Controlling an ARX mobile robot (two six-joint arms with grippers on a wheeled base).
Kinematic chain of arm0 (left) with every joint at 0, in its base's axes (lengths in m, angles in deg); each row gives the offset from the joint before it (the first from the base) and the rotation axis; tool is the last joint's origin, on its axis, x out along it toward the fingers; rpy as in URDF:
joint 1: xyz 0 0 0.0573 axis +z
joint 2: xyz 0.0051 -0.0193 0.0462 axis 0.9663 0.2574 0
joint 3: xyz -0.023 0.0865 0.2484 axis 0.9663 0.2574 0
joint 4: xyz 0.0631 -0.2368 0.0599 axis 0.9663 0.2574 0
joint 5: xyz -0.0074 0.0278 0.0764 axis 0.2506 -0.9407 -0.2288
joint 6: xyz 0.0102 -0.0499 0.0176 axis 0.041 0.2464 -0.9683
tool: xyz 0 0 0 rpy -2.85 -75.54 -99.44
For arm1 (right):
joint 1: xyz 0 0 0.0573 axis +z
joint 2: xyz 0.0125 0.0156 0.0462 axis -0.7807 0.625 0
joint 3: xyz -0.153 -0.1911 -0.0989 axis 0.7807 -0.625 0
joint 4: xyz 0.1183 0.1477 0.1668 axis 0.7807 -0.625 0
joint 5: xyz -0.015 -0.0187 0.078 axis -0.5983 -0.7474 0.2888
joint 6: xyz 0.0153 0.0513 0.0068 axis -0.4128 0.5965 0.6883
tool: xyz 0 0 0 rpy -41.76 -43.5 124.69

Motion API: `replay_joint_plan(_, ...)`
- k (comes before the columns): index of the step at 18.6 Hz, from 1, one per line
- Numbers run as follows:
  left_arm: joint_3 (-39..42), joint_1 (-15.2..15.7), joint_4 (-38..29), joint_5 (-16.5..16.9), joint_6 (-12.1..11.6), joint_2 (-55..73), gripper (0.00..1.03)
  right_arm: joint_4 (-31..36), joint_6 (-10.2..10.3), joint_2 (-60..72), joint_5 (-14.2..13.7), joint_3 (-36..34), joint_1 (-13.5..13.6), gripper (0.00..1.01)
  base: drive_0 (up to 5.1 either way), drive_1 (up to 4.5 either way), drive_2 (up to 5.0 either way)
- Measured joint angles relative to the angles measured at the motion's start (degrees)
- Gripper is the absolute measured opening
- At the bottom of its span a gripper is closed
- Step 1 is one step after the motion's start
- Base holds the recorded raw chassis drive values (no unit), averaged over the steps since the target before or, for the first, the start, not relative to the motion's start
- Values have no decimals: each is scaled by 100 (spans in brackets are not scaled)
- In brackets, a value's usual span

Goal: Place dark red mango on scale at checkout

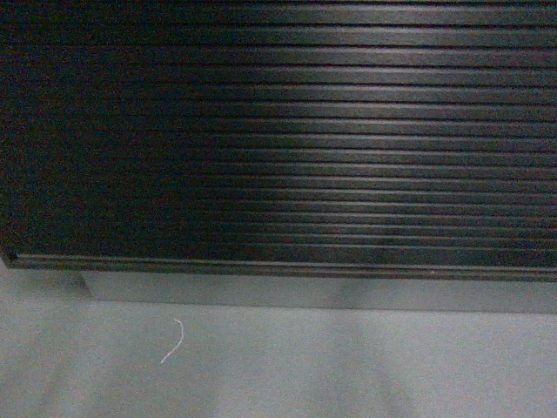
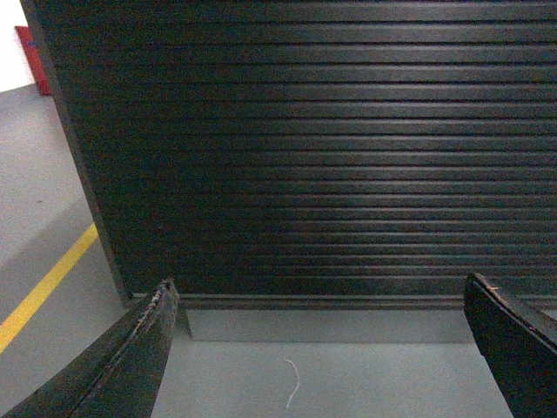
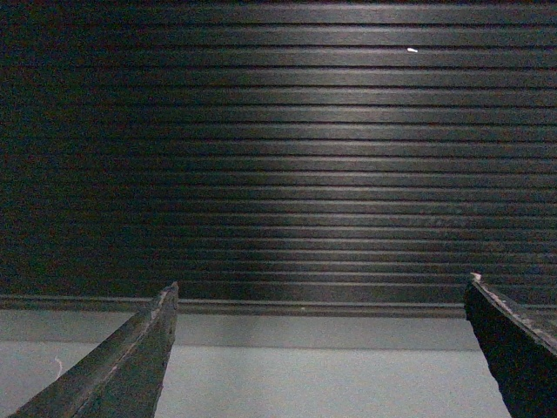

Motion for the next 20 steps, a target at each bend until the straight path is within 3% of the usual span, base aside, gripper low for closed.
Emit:
replay_joint_plan(18,0,0,-2,7,0,0,98,11,-2,0,11,0,0,98,2,436,-431)
replay_joint_plan(20,0,0,-2,7,0,0,98,13,-2,0,13,0,0,98,0,0,0)
